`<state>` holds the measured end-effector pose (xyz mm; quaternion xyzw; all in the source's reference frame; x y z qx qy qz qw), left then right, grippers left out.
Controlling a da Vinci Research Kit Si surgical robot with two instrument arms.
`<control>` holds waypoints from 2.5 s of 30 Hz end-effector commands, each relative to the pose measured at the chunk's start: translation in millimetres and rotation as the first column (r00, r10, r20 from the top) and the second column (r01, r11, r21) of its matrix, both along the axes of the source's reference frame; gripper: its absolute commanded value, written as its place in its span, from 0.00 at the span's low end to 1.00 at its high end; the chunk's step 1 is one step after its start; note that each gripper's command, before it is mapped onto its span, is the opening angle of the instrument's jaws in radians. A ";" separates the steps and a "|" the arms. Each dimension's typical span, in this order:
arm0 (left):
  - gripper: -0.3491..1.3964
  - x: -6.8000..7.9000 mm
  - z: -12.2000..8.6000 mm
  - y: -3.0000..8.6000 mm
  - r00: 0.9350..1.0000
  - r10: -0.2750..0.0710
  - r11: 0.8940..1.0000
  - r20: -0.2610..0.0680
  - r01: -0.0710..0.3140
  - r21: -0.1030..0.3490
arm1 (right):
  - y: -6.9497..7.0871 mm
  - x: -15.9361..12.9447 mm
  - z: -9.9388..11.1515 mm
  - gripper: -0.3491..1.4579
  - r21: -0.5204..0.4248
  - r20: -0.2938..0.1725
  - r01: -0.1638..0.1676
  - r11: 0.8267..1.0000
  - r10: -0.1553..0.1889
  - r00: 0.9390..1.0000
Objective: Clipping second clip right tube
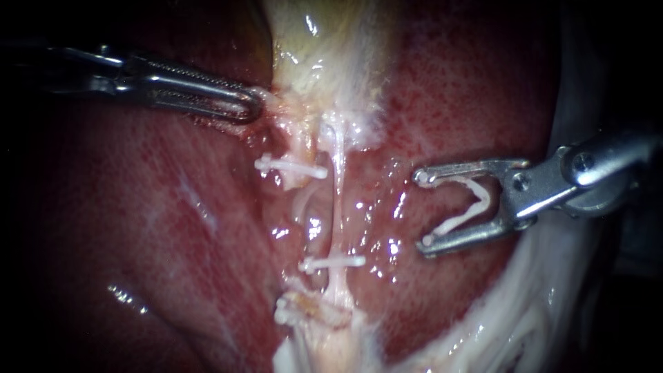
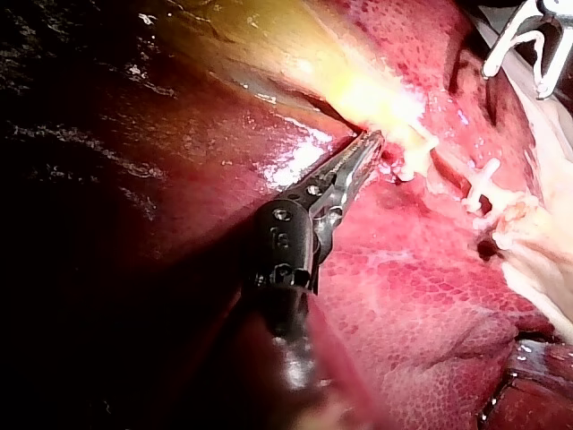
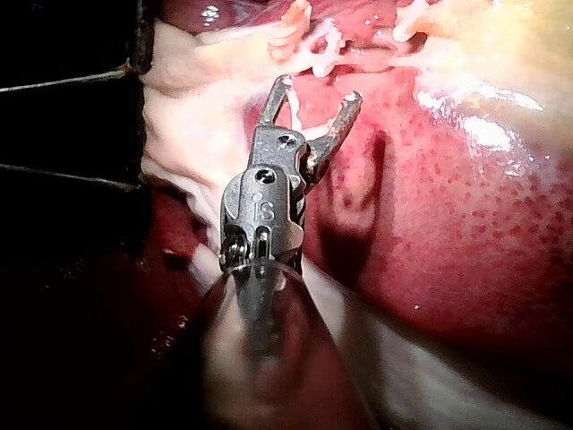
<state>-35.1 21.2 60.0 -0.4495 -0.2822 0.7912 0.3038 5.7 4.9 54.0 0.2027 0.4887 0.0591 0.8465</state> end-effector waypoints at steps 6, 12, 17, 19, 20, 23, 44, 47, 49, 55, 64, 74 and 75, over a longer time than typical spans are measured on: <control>0.00 2.1 -3.7 2.3 0.999 -0.026 1.000 0.025 0.026 -0.009 | -0.1 0.0 -0.1 0.47 -0.005 -0.003 0.002 1.000 -0.002 1.000; 0.00 4.9 -8.1 4.5 0.996 -0.064 0.996 0.057 0.067 -0.053 | -0.1 0.0 -0.1 0.47 -0.005 -0.003 0.002 1.000 -0.002 1.000; 0.00 6.5 -8.7 4.7 0.996 -0.076 0.995 0.050 0.079 -0.059 | -0.1 0.1 -0.1 0.47 -0.005 -0.002 0.002 1.000 -0.002 1.000; 0.00 6.7 -8.4 4.6 0.996 -0.077 0.995 0.049 0.080 -0.061 | -0.1 0.2 -0.1 0.47 -0.005 -0.002 0.001 1.000 -0.001 1.000; 0.00 6.7 -8.3 4.5 0.996 -0.078 0.995 0.049 0.081 -0.061 | -0.1 0.4 -0.2 0.47 -0.005 -0.004 -0.001 1.000 0.001 1.000; 0.00 6.5 -8.1 4.4 0.996 -0.079 0.995 0.047 0.082 -0.062 | -0.1 1.0 -0.3 0.47 0.006 -0.008 0.002 1.000 -0.002 1.000; 0.00 5.8 -8.7 4.1 0.995 -0.088 0.994 0.041 0.091 -0.064 | -2.7 8.7 4.6 0.47 0.334 0.032 -0.067 0.940 0.060 0.998; 0.00 5.8 -8.8 4.1 0.995 -0.088 0.994 0.041 0.091 -0.064 | -2.7 8.9 5.9 0.47 0.350 0.035 -0.067 0.934 0.059 0.998; 0.00 5.8 -8.8 4.1 0.995 -0.088 0.994 0.041 0.091 -0.064 | -2.6 8.9 6.6 0.47 0.356 0.034 -0.065 0.932 0.057 0.998; 0.00 5.7 -8.8 4.1 0.995 -0.089 0.994 0.041 0.091 -0.064 | -2.0 9.2 8.3 0.47 0.413 0.007 -0.063 0.908 0.066 0.998; 0.00 5.7 -8.9 4.1 0.995 -0.089 0.994 0.041 0.091 -0.064 | -2.1 10.7 9.5 0.47 0.473 -0.022 -0.038 0.880 0.055 0.998; 0.00 5.7 -8.8 4.1 0.995 -0.089 0.994 0.041 0.092 -0.064 | -2.7 12.8 11.1 0.47 0.481 -0.020 -0.038 0.876 0.055 0.998; 0.00 5.7 -8.9 4.1 0.995 -0.089 0.994 0.041 0.092 -0.064 | -2.7 13.0 11.1 0.47 0.482 -0.025 -0.038 0.875 0.057 0.998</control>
